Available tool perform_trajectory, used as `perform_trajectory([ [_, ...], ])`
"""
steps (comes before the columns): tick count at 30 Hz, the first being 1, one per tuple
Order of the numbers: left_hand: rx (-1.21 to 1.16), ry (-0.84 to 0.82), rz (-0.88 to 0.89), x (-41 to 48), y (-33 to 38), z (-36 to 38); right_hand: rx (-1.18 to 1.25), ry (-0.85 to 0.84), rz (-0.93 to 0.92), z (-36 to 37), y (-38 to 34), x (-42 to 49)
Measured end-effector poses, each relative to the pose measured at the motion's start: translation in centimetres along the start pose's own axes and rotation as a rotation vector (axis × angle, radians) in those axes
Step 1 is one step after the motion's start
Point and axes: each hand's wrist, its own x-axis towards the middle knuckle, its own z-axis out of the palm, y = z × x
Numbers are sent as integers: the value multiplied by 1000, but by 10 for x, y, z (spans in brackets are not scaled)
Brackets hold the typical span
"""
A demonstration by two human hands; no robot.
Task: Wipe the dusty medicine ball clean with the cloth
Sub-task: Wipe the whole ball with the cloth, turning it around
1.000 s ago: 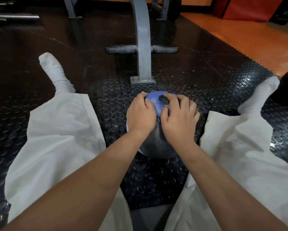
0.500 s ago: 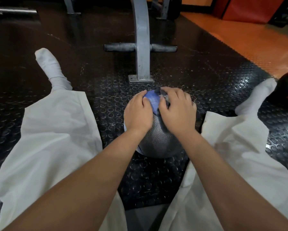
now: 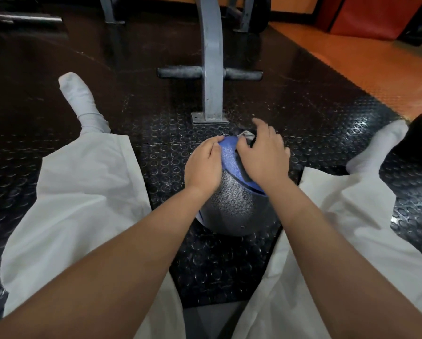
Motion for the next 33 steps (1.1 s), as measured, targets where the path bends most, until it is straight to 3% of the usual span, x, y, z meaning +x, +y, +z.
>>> perform_trajectory([
  [3, -142, -66, -210, 21, 1, -8, -110, 104, -188, 9, 7, -40],
  [5, -143, -90, -253, 26, -1, -9, -153, 153, -254, 13, 13, -65],
  [9, -17, -64, -143, 16, 5, -4, -201, 153, -295, 5, 15, -59],
  [14, 125, -16, -11, 2, 17, 10, -180, -159, -97, -4, -3, 15],
  [16, 183, 1, 37, 1, 19, 14, -157, -201, -80, -5, -5, 22],
  [21, 125, -67, -38, 15, 19, 14, -201, 46, -307, -8, 19, -34],
  [25, 116, -135, 1, 13, 22, 14, -282, 22, -382, -7, 30, -63],
  [27, 144, -131, 40, 10, 24, 17, -282, -8, -362, -12, 28, -50],
  [31, 218, -79, 76, 2, 28, 24, -180, -199, -86, -17, 21, 3],
  [33, 228, -63, 82, 0, 29, 26, -146, -217, -40, -17, 18, 10],
])
